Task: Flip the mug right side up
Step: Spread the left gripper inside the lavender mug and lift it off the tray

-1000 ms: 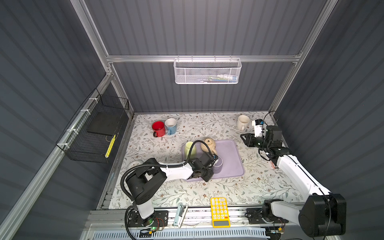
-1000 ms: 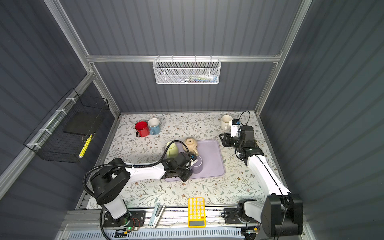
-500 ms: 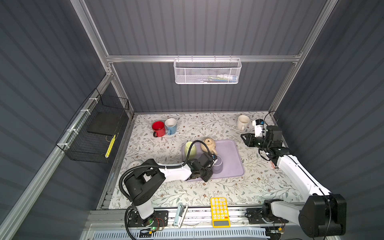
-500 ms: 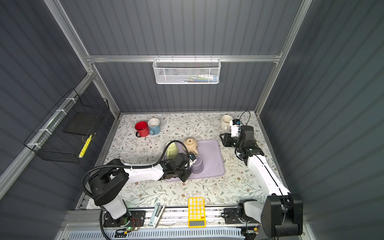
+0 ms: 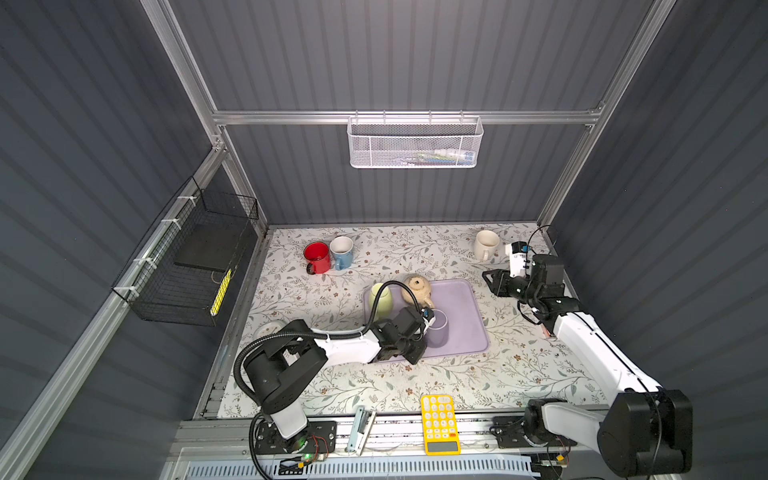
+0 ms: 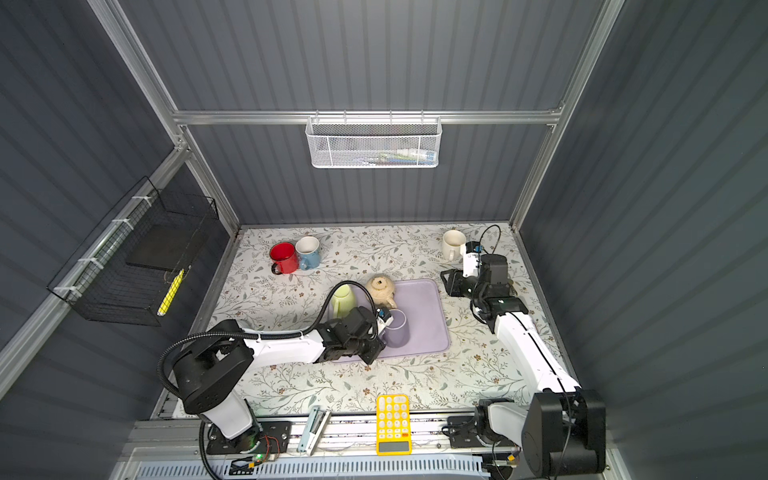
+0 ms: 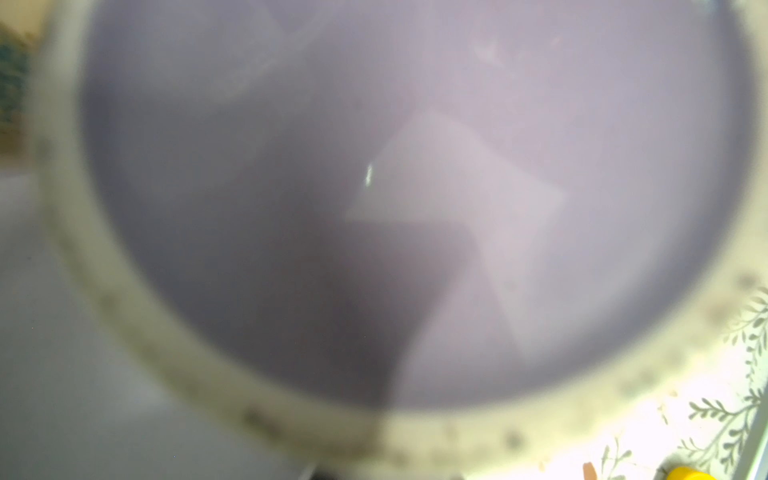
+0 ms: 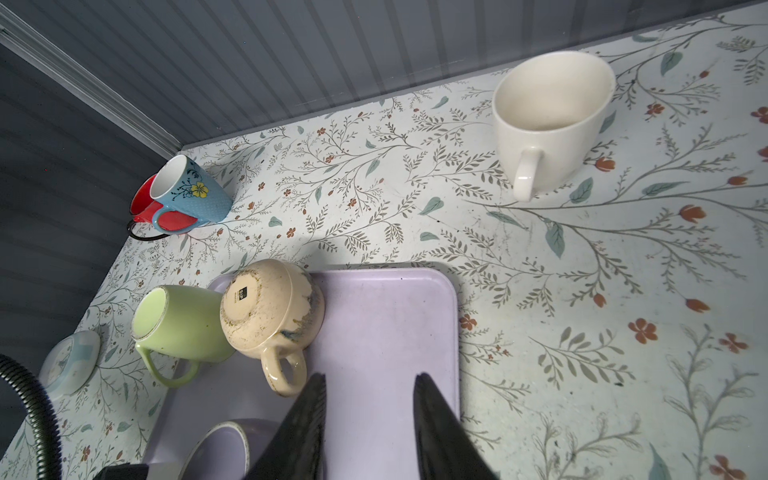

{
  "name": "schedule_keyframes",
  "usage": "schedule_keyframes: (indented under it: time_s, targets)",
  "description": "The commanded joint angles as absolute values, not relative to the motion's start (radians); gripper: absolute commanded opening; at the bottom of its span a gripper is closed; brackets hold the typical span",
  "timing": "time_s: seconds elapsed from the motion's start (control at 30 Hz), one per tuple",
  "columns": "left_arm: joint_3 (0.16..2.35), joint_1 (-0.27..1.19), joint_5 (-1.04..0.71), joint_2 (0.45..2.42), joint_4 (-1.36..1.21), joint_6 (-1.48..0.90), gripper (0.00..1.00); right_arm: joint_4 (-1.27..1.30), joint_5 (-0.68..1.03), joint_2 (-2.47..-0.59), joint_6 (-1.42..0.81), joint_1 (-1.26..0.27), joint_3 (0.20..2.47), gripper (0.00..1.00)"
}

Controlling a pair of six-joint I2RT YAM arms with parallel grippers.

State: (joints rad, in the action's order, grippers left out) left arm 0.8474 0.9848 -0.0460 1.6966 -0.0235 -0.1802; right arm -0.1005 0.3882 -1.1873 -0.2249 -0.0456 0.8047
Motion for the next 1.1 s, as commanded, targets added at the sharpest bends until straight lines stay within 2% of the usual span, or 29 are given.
schedule_keyframes:
  time_s: [0.0, 0.1, 0.23, 0.7, 1.07]
  targets:
    - [0.838, 0.98, -0.051, 1.676, -0.07, -0.196, 0.17, -0.09, 0.38, -1.187, -0.224, -0.038, 0.792, 0.37]
    - [0.841, 0.979, -0.041, 1.689, -0.064, -0.192, 0.34, -0.085, 0.38, -1.192, -0.227, -0.038, 0.788, 0.37]
    - [0.839, 0.979, -0.031, 1.685, -0.071, -0.19, 0.36, -0.083, 0.382, -1.199, -0.227, -0.038, 0.788, 0.37]
    - [0.83, 0.979, -0.048, 1.709, -0.078, -0.178, 0.19, -0.08, 0.378, -1.205, -0.226, -0.037, 0.783, 0.37]
    - [0.835, 0.979, -0.044, 1.693, -0.073, -0.17, 0.13, -0.075, 0.379, -1.21, -0.227, -0.036, 0.779, 0.37]
